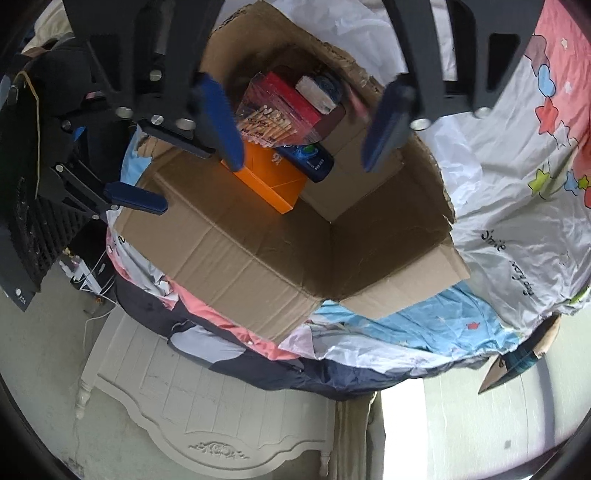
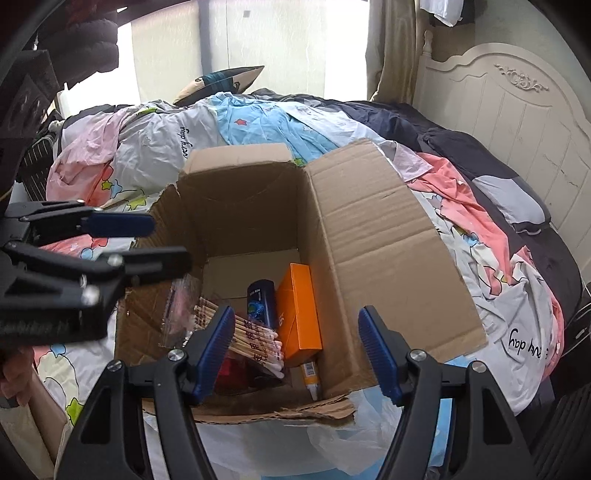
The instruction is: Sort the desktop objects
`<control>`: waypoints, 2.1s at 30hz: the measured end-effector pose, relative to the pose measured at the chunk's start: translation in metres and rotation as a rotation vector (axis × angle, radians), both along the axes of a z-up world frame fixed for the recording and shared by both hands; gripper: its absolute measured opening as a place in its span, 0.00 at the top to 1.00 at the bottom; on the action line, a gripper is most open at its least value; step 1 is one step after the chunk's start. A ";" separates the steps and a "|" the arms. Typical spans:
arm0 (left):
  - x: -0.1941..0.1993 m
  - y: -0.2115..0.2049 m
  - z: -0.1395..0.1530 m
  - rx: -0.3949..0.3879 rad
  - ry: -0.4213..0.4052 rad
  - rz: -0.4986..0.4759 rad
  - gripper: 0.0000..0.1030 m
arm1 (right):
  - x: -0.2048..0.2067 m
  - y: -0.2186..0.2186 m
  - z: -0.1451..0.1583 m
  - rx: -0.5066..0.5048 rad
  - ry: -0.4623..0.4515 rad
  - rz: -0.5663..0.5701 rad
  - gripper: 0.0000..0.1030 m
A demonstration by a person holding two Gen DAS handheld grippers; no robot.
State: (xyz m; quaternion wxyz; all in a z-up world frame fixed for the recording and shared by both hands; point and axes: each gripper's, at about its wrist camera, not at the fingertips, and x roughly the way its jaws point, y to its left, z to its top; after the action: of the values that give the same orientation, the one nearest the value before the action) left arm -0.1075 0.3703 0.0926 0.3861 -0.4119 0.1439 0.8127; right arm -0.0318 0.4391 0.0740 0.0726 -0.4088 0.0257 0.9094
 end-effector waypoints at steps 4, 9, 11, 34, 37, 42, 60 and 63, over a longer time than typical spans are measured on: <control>0.002 -0.003 0.001 -0.014 0.025 0.029 0.00 | 0.001 0.001 -0.001 -0.003 -0.001 0.002 0.36; -0.002 -0.012 -0.004 -0.029 -0.006 0.062 0.00 | 0.002 0.002 -0.001 -0.019 0.007 0.000 0.37; -0.001 -0.019 -0.003 -0.025 -0.010 0.078 0.00 | 0.002 0.001 0.000 -0.021 0.008 0.001 0.37; 0.010 -0.104 0.022 -0.014 0.049 0.220 0.00 | 0.001 -0.052 0.010 0.000 0.013 0.069 0.37; 0.014 -0.113 0.027 0.002 0.051 0.222 0.00 | 0.002 -0.058 0.013 -0.004 0.017 0.071 0.37; 0.026 -0.129 0.033 -0.025 0.094 0.230 0.00 | 0.003 -0.072 0.015 -0.027 0.027 0.088 0.37; 0.044 -0.294 0.018 -0.062 0.111 0.526 0.00 | -0.023 -0.191 -0.008 -0.117 -0.015 0.307 0.36; 0.046 -0.320 0.015 -0.049 0.099 0.572 0.00 | -0.026 -0.208 -0.010 -0.122 -0.021 0.329 0.36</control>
State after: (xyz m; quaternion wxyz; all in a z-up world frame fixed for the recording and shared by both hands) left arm -0.0611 0.0500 0.1073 0.1236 -0.4050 0.0602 0.9039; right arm -0.0579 0.2310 0.0638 -0.1021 -0.4206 0.0129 0.9014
